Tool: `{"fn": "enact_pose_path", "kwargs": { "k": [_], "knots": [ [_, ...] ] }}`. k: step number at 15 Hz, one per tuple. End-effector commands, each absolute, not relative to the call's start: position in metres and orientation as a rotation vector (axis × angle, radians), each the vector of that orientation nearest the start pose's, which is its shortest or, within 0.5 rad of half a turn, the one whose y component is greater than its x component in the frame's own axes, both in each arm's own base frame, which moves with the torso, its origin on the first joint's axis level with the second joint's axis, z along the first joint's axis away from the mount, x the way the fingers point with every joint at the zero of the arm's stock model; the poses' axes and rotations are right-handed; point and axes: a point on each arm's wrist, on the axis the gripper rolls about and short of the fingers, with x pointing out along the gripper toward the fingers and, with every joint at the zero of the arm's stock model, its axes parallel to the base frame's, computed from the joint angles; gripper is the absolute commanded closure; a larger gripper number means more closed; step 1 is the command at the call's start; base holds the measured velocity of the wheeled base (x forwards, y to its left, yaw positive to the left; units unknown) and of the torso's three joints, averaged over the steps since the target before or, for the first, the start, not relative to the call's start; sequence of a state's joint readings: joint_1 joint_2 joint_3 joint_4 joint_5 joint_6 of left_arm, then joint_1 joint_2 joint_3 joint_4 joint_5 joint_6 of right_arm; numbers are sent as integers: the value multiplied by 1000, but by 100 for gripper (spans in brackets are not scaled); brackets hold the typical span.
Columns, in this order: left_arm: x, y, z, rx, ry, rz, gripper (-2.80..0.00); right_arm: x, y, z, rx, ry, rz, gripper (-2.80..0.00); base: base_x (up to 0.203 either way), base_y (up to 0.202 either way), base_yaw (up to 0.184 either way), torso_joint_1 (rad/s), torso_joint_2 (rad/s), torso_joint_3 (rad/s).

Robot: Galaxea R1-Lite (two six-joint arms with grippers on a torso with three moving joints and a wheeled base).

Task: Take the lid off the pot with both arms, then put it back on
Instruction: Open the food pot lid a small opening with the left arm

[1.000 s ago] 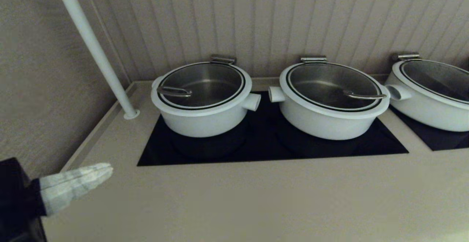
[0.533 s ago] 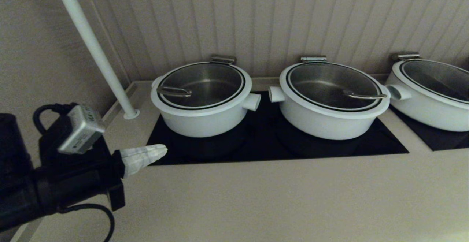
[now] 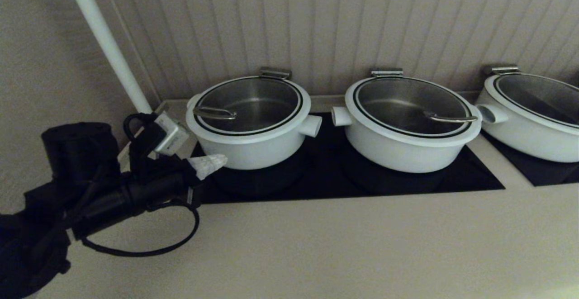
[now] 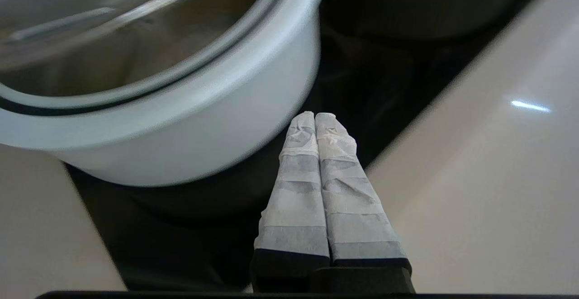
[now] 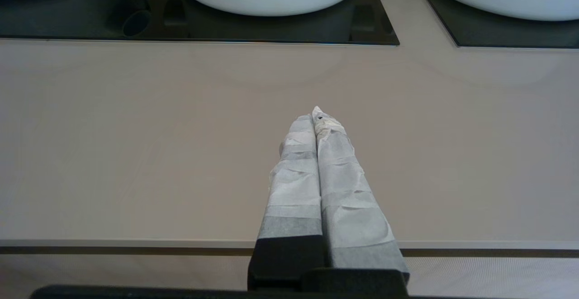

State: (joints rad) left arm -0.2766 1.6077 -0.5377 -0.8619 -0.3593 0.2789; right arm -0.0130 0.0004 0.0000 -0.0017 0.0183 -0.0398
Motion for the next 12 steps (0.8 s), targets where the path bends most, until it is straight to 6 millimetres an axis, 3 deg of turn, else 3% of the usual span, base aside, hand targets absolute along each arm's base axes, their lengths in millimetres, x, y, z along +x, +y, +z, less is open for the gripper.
{"fn": "enact_pose_path", "kwargs": {
  "k": [1,7,12],
  "knots": [
    [266,-83,159,260,124,-647,0,-23,1,76,-38,-2,4,0,0,0,0,0,0,0],
    [285,-87,168,266,89,-602,0,-23,1,76,-37,-2,2,0,0,0,0,0,0,0],
    [299,-77,169,266,84,-555,0,-23,1,75,-38,0,2,0,0,0,0,0,0,0]
  ]
}}
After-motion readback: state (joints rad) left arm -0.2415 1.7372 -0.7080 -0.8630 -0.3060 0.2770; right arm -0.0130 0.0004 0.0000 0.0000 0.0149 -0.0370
